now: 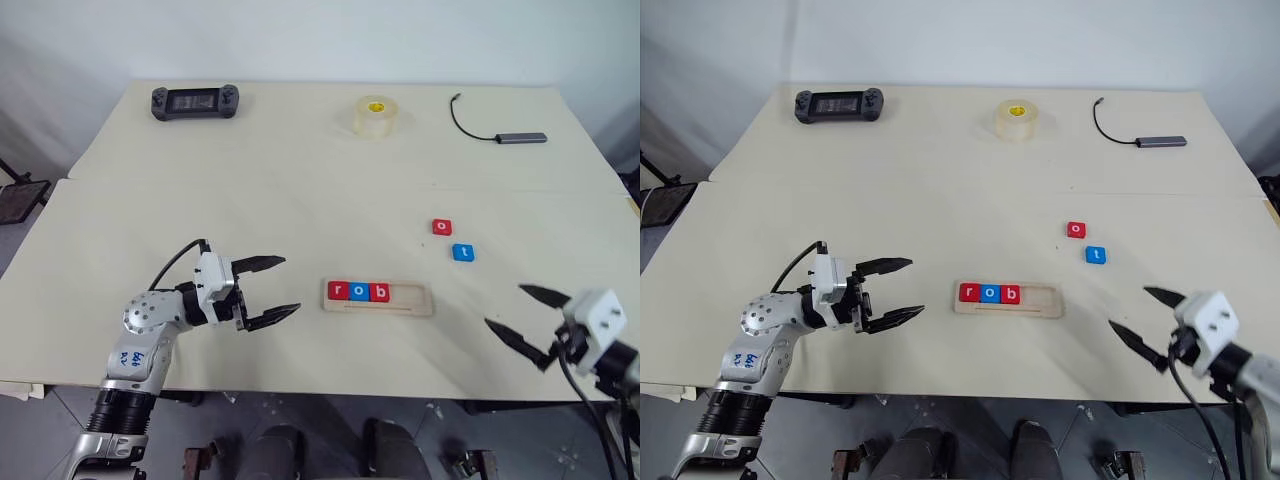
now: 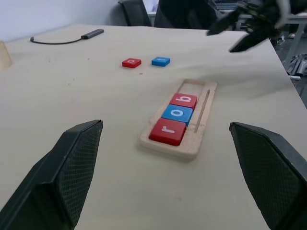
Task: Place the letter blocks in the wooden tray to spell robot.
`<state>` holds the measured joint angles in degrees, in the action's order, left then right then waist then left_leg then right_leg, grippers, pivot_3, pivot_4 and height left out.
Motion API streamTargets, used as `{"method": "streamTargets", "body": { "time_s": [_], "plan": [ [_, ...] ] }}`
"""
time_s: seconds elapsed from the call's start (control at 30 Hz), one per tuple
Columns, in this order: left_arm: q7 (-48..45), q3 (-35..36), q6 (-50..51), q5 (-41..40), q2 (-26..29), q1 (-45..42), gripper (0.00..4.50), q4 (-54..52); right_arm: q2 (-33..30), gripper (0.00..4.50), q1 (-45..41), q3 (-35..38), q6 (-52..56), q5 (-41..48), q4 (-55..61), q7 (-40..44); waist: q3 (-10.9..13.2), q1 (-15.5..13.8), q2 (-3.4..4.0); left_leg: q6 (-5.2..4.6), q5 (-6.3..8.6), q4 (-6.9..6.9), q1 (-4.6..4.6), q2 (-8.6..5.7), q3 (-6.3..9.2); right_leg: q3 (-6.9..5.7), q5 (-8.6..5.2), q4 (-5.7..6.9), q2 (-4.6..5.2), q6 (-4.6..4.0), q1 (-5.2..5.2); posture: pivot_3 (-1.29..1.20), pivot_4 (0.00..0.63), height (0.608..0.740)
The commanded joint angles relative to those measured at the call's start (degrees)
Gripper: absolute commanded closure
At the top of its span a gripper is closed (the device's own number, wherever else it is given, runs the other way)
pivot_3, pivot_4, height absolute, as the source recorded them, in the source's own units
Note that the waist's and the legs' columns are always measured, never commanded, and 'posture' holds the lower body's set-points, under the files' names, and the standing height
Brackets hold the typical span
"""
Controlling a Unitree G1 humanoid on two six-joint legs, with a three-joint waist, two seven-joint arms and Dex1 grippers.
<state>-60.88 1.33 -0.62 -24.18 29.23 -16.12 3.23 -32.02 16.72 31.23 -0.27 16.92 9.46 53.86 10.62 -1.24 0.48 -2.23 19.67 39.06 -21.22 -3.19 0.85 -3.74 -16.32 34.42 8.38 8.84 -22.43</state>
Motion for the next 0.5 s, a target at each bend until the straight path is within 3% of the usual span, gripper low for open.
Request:
{"method": "streamTargets", "body": {
  "time_s": [0.03,0.27,0.5],
  "plan": [
    [-0.2,0.8,-0.6,-0.2,0.1,-1.3,0.0,0.2,2.5,0.04,1.6,1.9,-3.5,0.6,2.6,-5.1,0.0,0.4,0.01,-0.01,0.0,0.01,0.02,-0.02,-0.1,0.11,0.0,0.05,0.01,0.0,-0.03,0.0,0.15,0.74],
    [0.5,1.0,-1.4,0.0,-0.3,-1.7,0.0,0.5,3.9,0.04,-5.7,-0.7,-3.7,2.7,0.9,-11.7,0.0,0.8,0.04,-0.01,-0.03,0.03,0.13,-0.01,-0.14,0.24,0.0,0.2,0.03,0.0,-0.06,0.0,0.15,0.74],
    [1.4,0.8,-1.7,0.2,-0.5,-0.5,0.0,-0.8,-8.4,0.04,-21.3,-9.9,22.9,2.5,-1.3,-14.5,0.0,1.1,0.07,-0.03,-0.04,0.06,0.06,-0.01,-0.04,0.19,-0.01,0.21,0.06,-0.03,-0.09,0.0,0.15,0.74]
  ]
}}
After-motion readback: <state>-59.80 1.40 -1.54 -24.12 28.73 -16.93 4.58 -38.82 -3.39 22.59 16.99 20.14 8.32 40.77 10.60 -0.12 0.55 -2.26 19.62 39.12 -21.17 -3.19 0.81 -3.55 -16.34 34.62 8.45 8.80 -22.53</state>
